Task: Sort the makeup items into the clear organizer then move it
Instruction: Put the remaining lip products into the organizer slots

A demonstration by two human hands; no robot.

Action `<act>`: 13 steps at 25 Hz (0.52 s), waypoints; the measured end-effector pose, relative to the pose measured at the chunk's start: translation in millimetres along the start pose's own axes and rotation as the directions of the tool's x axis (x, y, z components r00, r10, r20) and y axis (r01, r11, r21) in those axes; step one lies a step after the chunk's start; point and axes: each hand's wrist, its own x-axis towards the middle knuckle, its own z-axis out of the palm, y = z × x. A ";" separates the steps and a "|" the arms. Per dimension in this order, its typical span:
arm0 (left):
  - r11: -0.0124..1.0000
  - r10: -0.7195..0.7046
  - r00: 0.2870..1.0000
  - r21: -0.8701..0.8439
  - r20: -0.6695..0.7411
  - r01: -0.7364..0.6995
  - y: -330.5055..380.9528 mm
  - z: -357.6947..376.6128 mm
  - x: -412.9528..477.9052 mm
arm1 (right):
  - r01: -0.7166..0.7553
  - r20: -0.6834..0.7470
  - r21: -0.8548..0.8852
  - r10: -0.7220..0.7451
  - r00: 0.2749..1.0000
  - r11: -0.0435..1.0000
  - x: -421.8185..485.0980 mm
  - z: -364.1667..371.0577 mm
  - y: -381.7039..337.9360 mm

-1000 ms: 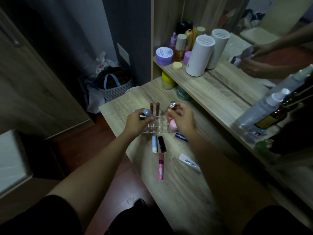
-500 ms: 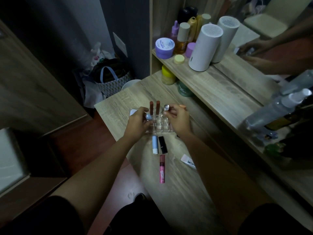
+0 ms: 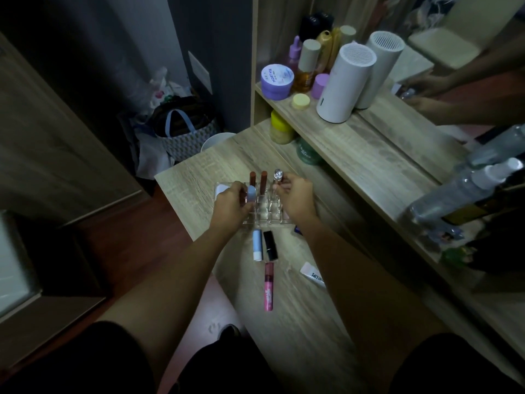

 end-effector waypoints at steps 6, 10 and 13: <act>0.999 -0.031 0.999 -0.024 -0.014 0.031 1.9 -6.7 -9.8 | 0.048 -0.012 -0.041 -0.048 0.999 0.998 -3.6 -14.8 -5.9; 0.996 -0.060 0.998 -0.061 -0.021 0.059 5.1 -7.8 -35.0 | 0.080 -0.028 -0.052 -0.081 0.996 0.995 -23.9 -31.2 2.0; 0.996 -0.071 0.997 -0.046 0.025 0.072 3.0 2.6 -65.0 | 0.061 -0.022 -0.079 -0.063 0.998 0.995 -51.1 -40.0 22.4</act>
